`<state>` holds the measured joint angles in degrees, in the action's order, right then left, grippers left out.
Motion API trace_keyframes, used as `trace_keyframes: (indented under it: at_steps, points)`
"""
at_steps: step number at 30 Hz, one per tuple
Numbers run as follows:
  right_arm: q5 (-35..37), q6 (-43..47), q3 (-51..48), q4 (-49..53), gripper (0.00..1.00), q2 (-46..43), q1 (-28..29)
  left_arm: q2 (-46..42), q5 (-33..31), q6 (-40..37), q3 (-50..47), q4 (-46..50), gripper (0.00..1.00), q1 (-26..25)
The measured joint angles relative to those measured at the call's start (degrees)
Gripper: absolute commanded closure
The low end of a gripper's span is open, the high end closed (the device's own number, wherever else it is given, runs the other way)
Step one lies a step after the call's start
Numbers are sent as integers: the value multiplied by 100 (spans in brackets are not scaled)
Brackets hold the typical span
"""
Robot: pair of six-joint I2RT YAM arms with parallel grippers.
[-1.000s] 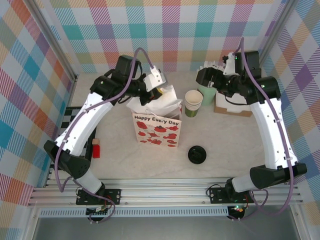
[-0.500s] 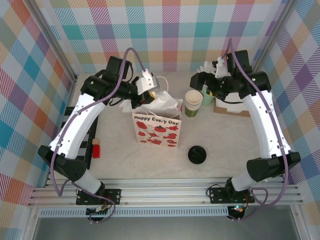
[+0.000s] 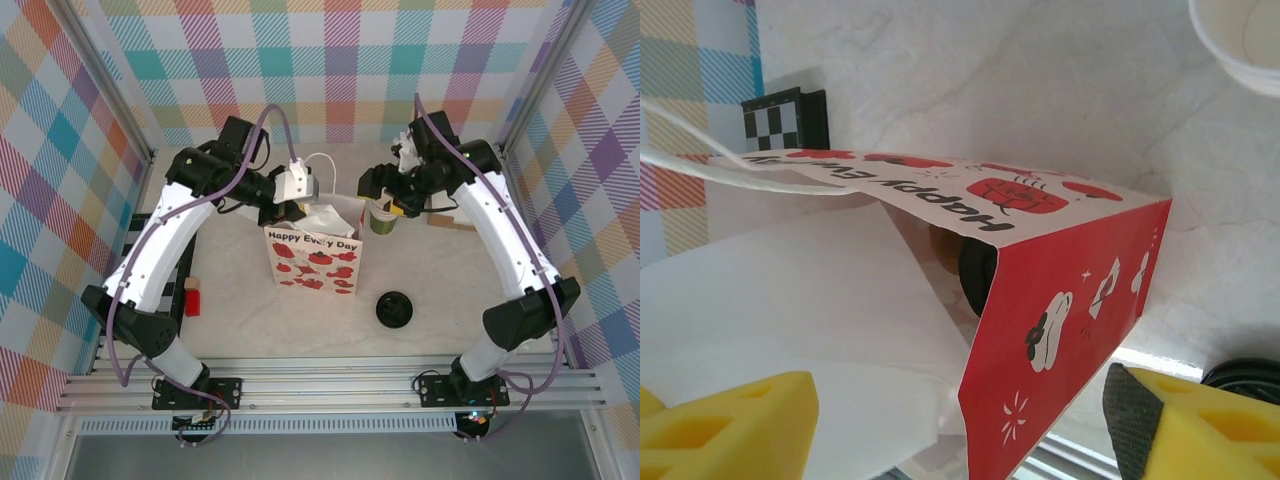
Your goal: Pack the takeout coffee
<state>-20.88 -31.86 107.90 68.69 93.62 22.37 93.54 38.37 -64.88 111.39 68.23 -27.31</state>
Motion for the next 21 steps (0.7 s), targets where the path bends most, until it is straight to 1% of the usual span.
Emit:
trace_keyframes:
  at_steps: [6,13,15,21]
  points:
    - [17,-249,0,61,30,393,140,610,260,-483,470,678,100,-2]
    - [68,-350,323,306,32,737,199,831,262,-745,466,986,100,-37]
    - [85,-348,455,376,32,756,214,848,219,-765,435,977,100,-70]
    - [103,-348,579,461,31,758,247,1036,-186,-800,358,960,100,-286]
